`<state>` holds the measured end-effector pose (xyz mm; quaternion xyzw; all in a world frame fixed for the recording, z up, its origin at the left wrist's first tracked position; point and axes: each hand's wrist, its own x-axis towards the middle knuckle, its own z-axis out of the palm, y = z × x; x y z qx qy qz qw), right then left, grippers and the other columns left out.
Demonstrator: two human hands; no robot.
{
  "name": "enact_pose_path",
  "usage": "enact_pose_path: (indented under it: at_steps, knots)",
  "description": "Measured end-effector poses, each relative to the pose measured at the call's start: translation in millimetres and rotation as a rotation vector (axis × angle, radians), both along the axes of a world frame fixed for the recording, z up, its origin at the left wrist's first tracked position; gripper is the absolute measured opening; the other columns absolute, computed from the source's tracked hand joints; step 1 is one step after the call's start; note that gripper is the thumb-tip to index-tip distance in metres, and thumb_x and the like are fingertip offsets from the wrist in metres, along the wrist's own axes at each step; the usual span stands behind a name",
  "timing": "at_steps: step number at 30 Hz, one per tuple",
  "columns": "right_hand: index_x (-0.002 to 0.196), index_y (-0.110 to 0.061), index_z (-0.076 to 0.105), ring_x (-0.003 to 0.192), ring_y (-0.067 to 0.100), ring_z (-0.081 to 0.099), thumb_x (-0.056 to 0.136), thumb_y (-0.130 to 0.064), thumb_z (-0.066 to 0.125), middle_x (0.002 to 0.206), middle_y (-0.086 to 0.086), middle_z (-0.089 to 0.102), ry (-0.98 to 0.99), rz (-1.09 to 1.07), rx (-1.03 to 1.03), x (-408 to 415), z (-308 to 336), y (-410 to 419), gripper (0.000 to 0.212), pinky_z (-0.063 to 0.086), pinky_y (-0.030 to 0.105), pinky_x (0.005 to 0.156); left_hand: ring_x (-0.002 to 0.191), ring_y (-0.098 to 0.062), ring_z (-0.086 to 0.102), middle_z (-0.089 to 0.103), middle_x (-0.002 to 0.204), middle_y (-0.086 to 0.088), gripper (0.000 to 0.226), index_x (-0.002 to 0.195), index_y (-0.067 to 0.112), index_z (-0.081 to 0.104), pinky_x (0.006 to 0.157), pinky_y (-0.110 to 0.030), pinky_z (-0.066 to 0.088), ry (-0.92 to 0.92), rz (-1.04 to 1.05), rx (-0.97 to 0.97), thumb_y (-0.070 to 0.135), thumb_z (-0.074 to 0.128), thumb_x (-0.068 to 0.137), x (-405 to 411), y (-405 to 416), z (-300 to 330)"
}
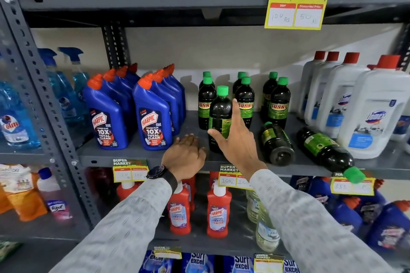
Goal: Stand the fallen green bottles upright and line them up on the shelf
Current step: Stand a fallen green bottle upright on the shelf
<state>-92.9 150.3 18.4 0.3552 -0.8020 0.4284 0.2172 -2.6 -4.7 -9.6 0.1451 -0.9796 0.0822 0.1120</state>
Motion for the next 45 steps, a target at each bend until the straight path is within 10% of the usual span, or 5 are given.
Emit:
enact_pose_path:
  at_steps: [6, 14, 37, 41, 45]
  knots:
    - [0.165, -0.033, -0.005, 0.133, 0.028, 0.057, 0.085, -0.069, 0.070, 0.155, -0.001, 0.051, -0.152, 0.099, -0.031, -8.8, 0.0, 0.6, 0.115, 0.049, 0.055, 0.105, 0.156, -0.028, 0.028, 0.031, 0.167, -0.017, 0.067, 0.159, 0.006, 0.033, 0.127, -0.047, 0.021, 0.012, 0.017, 0.067, 0.043, 0.016, 0.106, -0.5, -1.2, -1.3]
    - [0.160, -0.022, 0.033, 0.126, 0.008, 0.062, 0.086, 0.007, 0.076, 0.135, -0.005, 0.066, -0.590, 0.462, -0.194, -34.4, -5.8, 7.7, 0.090, 0.045, 0.043, 0.115, 0.158, -0.026, 0.024, 0.027, 0.169, -0.015, 0.069, 0.160, 0.006, 0.030, 0.129, -0.045, 0.015, 0.024, 0.020, 0.107, 0.044, 0.014, 0.105, -1.6, -1.4, -2.4]
    - [0.141, -0.036, 0.045, 0.132, 0.019, 0.054, 0.068, -0.039, 0.094, 0.137, -0.004, 0.059, -0.335, 0.307, -0.128, -28.6, -5.2, 4.1, 0.088, 0.045, 0.046, 0.111, 0.157, -0.024, 0.026, 0.029, 0.169, -0.013, 0.067, 0.161, 0.008, 0.031, 0.128, -0.041, 0.017, 0.048, 0.025, 0.148, 0.045, 0.020, 0.106, -1.5, -1.7, -2.7]
    - [0.136, -0.058, 0.044, 0.119, -0.007, 0.060, 0.081, -0.020, 0.082, 0.124, -0.028, 0.066, -0.413, 0.397, -0.135, -33.8, -9.1, 6.1, 0.077, 0.046, 0.026, 0.104, 0.157, -0.023, 0.027, 0.030, 0.169, -0.012, 0.066, 0.160, 0.009, 0.033, 0.128, -0.040, 0.017, 0.064, 0.028, 0.155, 0.044, 0.021, 0.107, -1.9, -1.6, -3.5]
    - [0.148, -0.035, 0.040, 0.117, -0.006, 0.059, 0.081, -0.019, 0.087, 0.128, -0.020, 0.063, -0.391, 0.369, -0.128, -33.2, -10.6, 3.9, 0.082, 0.040, 0.012, 0.095, 0.157, -0.023, 0.026, 0.030, 0.169, -0.012, 0.066, 0.161, 0.008, 0.032, 0.128, -0.041, 0.016, 0.062, 0.031, 0.150, 0.045, 0.021, 0.107, -2.8, -1.7, -3.6]
